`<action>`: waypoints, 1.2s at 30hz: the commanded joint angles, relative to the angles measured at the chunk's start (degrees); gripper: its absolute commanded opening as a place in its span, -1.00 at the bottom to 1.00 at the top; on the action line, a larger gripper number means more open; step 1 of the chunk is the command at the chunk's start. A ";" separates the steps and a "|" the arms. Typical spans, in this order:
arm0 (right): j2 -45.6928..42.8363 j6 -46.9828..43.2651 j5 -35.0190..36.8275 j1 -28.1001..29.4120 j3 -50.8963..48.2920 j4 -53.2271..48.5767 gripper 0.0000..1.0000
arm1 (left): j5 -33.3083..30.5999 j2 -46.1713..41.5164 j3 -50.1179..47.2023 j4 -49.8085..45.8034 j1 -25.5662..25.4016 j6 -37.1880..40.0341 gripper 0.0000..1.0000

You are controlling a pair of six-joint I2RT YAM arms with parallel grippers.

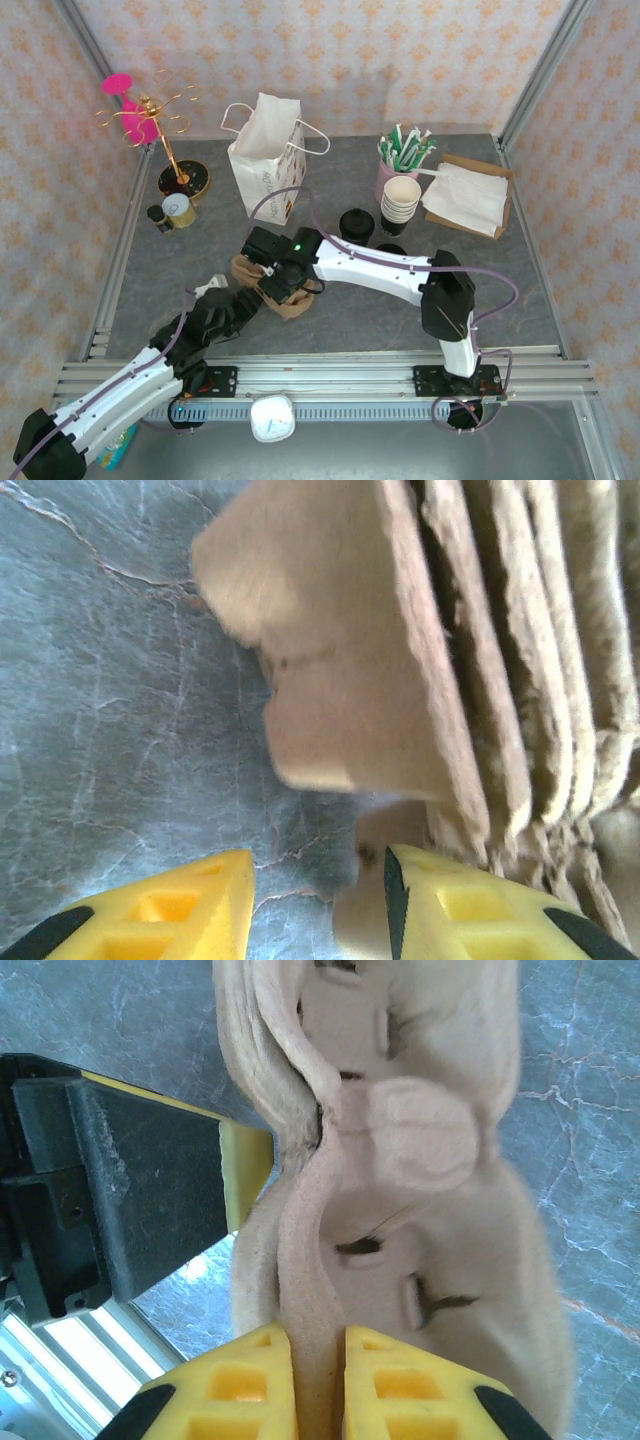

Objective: Pack the takeout coffee

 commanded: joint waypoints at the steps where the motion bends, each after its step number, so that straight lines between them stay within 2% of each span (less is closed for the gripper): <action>1: -3.31 1.23 1.57 0.18 0.65 -0.57 -0.72 | 0.52 -1.17 3.37 -1.54 0.60 1.45 -0.20; 7: -2.70 1.15 0.37 0.56 -0.73 1.76 -0.74 | 2.45 -3.40 5.43 -1.94 0.60 1.26 -0.12; 14: -1.34 1.63 -1.56 1.36 -0.98 3.17 -0.75 | -1.54 -5.12 8.35 -9.27 0.59 1.34 -0.11; 18: 0.23 1.45 -1.42 1.83 0.94 2.35 -0.77 | 0.56 -4.15 8.58 -6.55 0.60 2.11 0.00; 24: 1.17 1.28 -0.85 2.02 2.39 2.11 -0.80 | 2.54 -0.14 7.19 -4.68 0.62 4.77 0.00; 28: 1.10 1.12 0.14 1.98 3.10 1.61 -0.82 | 1.50 0.92 5.86 -5.65 0.86 5.04 -0.08; 36: 0.85 0.72 2.58 1.98 2.88 0.51 -0.87 | 0.30 -2.44 4.99 -10.01 2.27 4.60 -0.13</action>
